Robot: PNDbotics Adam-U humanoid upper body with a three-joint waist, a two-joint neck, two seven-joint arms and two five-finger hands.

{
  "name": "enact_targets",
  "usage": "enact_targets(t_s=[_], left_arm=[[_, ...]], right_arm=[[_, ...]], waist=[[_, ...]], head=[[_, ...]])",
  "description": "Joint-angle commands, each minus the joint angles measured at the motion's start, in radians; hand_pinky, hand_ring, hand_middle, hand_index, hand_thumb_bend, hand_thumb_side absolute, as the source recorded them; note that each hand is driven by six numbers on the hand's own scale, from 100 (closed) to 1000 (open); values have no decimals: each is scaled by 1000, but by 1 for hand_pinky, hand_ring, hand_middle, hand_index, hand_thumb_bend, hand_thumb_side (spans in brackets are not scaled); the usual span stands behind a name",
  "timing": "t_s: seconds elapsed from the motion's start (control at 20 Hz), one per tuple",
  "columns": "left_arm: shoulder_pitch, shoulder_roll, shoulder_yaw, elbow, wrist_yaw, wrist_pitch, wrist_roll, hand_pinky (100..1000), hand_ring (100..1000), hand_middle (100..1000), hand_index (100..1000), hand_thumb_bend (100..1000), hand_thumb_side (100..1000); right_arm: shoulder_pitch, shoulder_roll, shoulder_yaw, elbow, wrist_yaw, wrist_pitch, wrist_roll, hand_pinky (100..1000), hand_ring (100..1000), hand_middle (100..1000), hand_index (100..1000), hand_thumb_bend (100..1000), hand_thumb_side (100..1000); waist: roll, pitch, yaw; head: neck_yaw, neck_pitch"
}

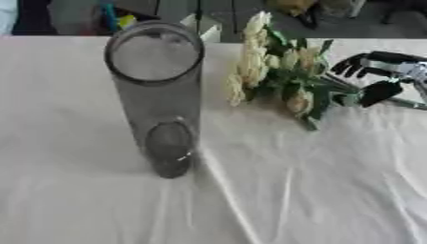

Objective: Arrange flowers into the vase.

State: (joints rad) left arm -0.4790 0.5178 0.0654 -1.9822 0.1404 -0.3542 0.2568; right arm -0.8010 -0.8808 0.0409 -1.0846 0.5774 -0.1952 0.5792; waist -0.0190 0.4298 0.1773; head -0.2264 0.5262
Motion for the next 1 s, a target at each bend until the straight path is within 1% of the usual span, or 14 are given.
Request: enact_targets(t_s=[0.05, 0.4, 0.75, 0.95, 1.0], left_arm=[[-13, 15, 1, -18, 9, -1, -5, 759, 899, 916, 985, 100, 1000], [-15, 14, -1, -18, 9, -1, -9, 752, 892, 911, 983, 100, 1000], [-17, 13, -1, -18, 13, -3, -11, 750, 891, 913, 983, 100, 1000], [-20, 14, -3, -18, 14, -3, -13, 749, 889, 913, 983, 100, 1000], [-20, 14, -3, -18, 14, -3, -14, 748, 888, 913, 983, 100, 1000]], right_arm=[[-23, -20, -3, 7, 18, 4, -10, 807, 837, 826, 917, 241, 376], [-40, -7, 6, 37, 46, 16, -31, 792, 827, 808, 899, 176, 331], [-53, 0, 12, 59, 71, 14, -32, 794, 827, 804, 897, 174, 324], [-56, 4, 16, 63, 78, 13, -38, 768, 804, 769, 880, 172, 321], [-56, 5, 16, 63, 79, 13, -42, 751, 790, 745, 863, 169, 321]], waist=[[6, -5, 0], [5, 0, 2], [3, 3, 7], [2, 4, 9], [2, 4, 9]], head=[[-3, -11], [-14, -18], [-21, -25], [-22, -28], [-22, -28]])
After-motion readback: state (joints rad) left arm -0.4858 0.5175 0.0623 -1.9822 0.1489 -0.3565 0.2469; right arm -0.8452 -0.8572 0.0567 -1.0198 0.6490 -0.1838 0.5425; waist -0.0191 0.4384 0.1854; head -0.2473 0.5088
